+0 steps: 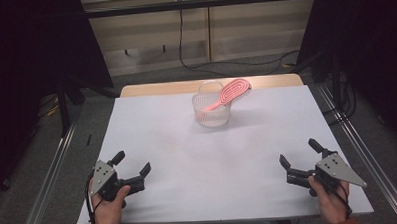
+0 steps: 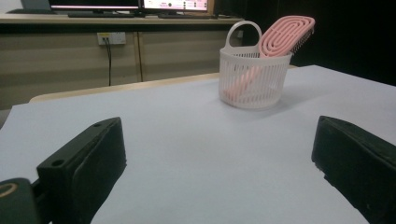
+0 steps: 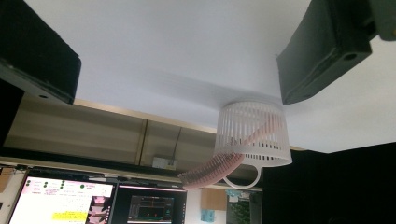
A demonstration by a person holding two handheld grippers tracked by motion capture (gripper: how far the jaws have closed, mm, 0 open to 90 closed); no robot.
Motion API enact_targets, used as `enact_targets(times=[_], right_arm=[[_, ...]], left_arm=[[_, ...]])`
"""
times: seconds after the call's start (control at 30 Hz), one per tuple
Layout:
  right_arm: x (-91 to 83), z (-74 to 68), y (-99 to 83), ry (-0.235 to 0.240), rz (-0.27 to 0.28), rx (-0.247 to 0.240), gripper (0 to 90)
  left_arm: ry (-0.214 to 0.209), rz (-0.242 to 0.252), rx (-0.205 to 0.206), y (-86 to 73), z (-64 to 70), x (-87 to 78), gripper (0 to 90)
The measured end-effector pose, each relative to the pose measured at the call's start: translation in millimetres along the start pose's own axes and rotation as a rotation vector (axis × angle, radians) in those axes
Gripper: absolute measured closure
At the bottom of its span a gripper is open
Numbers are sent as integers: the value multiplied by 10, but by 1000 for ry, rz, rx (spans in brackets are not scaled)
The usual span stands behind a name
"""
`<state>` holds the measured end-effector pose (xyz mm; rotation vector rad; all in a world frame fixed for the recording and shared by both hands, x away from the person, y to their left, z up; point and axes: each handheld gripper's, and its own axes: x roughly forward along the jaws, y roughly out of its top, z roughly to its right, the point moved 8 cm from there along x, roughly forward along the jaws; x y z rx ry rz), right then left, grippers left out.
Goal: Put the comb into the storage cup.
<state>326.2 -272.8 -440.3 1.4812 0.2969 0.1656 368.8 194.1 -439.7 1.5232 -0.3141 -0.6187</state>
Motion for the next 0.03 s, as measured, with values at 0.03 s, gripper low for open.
enact_targets(times=[0.03], right_arm=[[2, -5, 1, 2, 0, 1, 0]], left_arm=[[2, -1, -5, 0, -14, 1, 29]])
